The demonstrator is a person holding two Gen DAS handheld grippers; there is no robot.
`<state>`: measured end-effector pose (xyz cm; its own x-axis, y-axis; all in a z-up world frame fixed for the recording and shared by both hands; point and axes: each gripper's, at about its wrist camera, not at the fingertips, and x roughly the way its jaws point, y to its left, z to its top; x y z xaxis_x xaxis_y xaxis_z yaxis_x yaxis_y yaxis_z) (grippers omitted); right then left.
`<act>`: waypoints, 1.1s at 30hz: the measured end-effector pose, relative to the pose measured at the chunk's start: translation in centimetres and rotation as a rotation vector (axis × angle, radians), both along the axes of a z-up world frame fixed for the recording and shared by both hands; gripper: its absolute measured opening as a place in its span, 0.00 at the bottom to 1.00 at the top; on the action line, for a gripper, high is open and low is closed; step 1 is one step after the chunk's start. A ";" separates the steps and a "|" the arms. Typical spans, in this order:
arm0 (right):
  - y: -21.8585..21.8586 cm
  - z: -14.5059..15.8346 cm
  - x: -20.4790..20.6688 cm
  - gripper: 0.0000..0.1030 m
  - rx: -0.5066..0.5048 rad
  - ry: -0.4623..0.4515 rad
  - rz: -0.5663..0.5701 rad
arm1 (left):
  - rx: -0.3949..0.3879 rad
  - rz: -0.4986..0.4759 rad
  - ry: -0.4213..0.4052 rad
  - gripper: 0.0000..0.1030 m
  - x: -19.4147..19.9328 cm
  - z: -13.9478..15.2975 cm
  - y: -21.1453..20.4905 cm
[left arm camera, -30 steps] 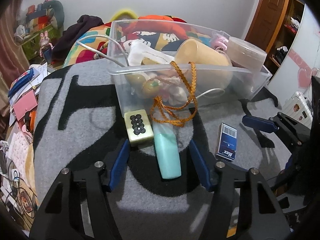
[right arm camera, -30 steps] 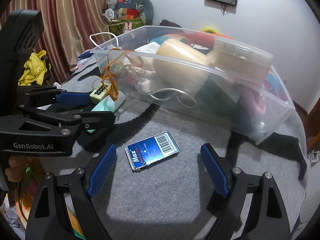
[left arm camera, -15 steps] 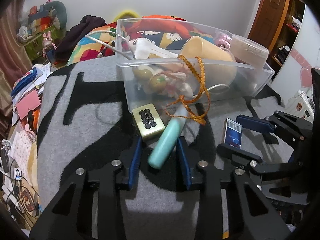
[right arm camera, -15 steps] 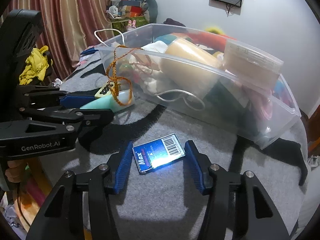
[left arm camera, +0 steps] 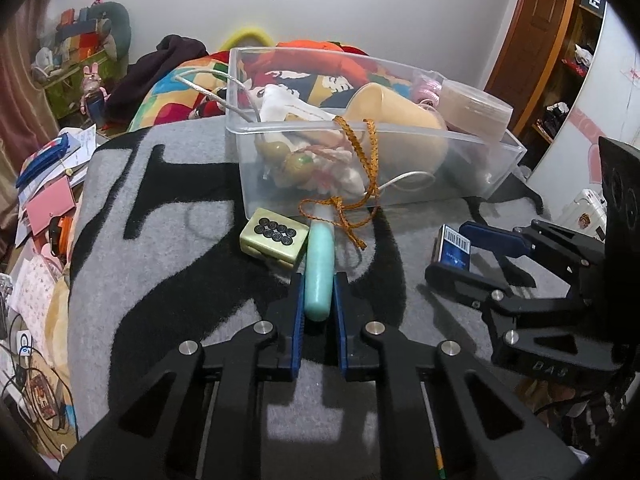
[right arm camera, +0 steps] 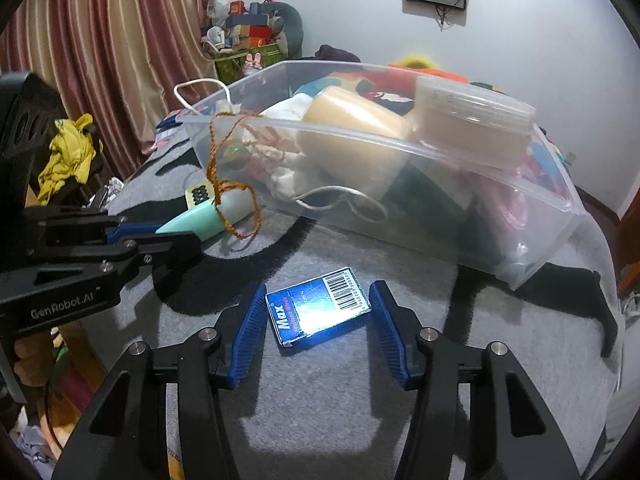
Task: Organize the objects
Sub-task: 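Grasp the blue Max card with the right gripper while the left grasps the mint-green bottle, then carry the card and mint-green bottle over the clear box and lower them in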
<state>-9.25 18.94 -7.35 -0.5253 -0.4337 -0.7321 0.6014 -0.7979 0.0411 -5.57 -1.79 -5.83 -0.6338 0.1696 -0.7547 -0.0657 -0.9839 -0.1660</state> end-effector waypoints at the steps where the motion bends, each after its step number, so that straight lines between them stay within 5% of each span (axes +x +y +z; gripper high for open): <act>1: 0.2 0.1 -0.1 0.48 -0.006 -0.001 -0.003 | 0.002 0.001 0.008 0.12 0.2 0.2 0.0; 11: 1.0 1.4 -0.2 0.48 -0.064 0.003 -0.026 | -0.050 0.002 0.088 0.12 1.7 2.1 0.8; 33: 2.3 5.4 -0.2 0.48 -0.146 0.075 -0.053 | -0.018 0.023 0.193 0.12 3.0 6.1 0.4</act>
<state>-9.42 21.26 -1.91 -0.6008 -0.5033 -0.6211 0.5647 -0.8171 0.1160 -2.60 -1.38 0.26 -0.7709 0.1410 -0.6211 -0.0719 -0.9882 -0.1351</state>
